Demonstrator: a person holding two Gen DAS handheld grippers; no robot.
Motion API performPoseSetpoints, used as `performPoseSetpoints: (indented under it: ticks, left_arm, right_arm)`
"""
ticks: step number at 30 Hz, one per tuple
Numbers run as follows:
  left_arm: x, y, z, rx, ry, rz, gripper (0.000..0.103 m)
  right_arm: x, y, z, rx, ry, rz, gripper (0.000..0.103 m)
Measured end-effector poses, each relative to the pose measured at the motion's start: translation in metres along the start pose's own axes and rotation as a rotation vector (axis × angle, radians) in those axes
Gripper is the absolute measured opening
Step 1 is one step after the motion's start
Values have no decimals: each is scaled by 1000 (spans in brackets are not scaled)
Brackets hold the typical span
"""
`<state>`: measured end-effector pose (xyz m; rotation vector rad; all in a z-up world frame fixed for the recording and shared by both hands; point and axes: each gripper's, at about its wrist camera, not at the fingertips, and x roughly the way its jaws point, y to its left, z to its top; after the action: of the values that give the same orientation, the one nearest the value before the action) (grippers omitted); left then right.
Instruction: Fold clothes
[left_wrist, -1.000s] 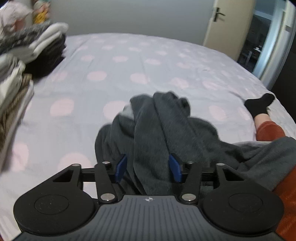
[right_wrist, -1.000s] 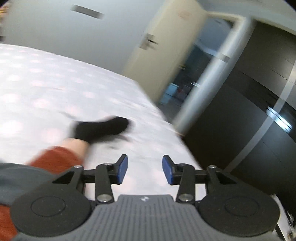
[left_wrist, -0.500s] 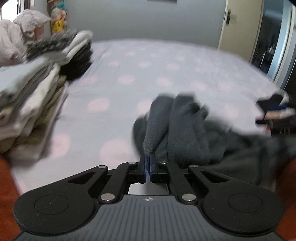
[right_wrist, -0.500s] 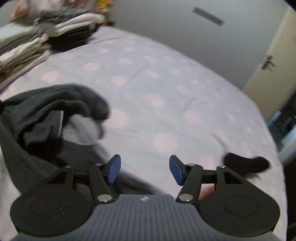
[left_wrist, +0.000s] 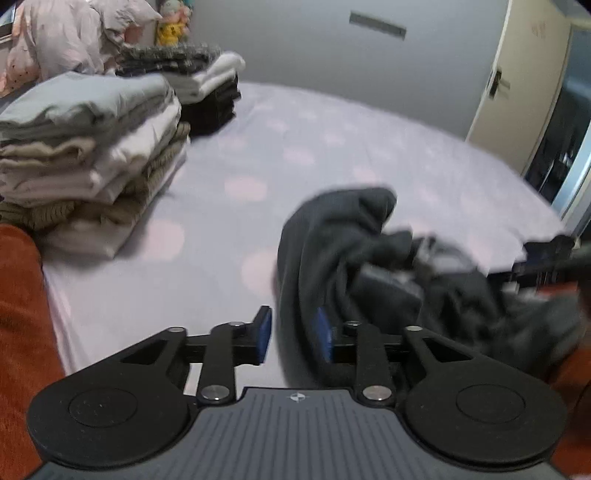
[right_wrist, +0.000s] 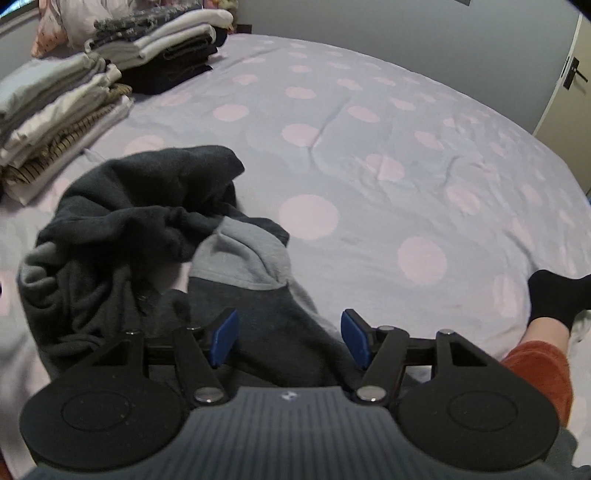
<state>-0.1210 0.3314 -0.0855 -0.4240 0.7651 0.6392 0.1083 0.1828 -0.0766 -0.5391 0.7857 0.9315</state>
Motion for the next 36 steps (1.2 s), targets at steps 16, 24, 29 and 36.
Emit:
performPoseSetpoints:
  ticks: [16,24,29,36]
  left_arm:
    - [88,-6,81,16,-4,-25,68]
    - [103,-5,85,36,0,1,15]
    - [46,18,113,-30,-153,49,13]
    - [18,33,99,32,-75,166,11]
  right_arm:
    - [52,-13,23,187,9,97,69]
    - [41,-22,25,201,-61,75,15]
    - [-20,-64,41,289,-244,-27,14]
    - [-110,-102,53,355,-430,-159,13]
